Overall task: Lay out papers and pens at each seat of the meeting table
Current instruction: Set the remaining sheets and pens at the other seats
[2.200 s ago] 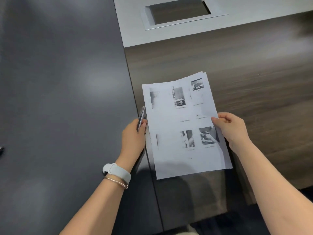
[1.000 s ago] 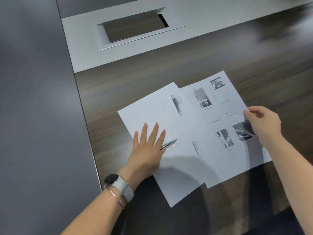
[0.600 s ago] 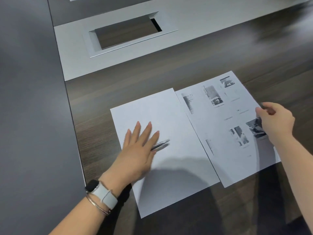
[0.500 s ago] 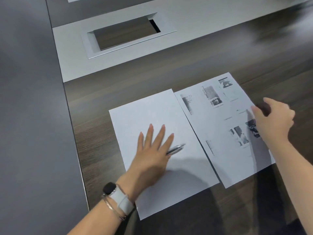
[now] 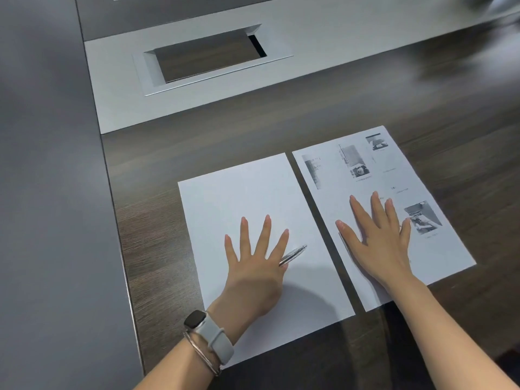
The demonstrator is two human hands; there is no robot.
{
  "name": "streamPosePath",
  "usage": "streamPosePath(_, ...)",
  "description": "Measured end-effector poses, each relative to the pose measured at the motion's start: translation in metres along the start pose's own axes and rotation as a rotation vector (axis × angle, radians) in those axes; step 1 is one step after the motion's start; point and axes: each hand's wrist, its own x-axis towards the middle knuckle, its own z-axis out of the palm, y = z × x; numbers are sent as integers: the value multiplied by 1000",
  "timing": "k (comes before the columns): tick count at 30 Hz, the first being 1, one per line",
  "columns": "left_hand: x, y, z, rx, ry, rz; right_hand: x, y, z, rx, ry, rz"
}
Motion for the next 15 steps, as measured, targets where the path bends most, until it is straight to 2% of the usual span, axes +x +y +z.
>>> streamPosePath(15,2,5,3,-22,33,-8,1,1,2,15,19,-11)
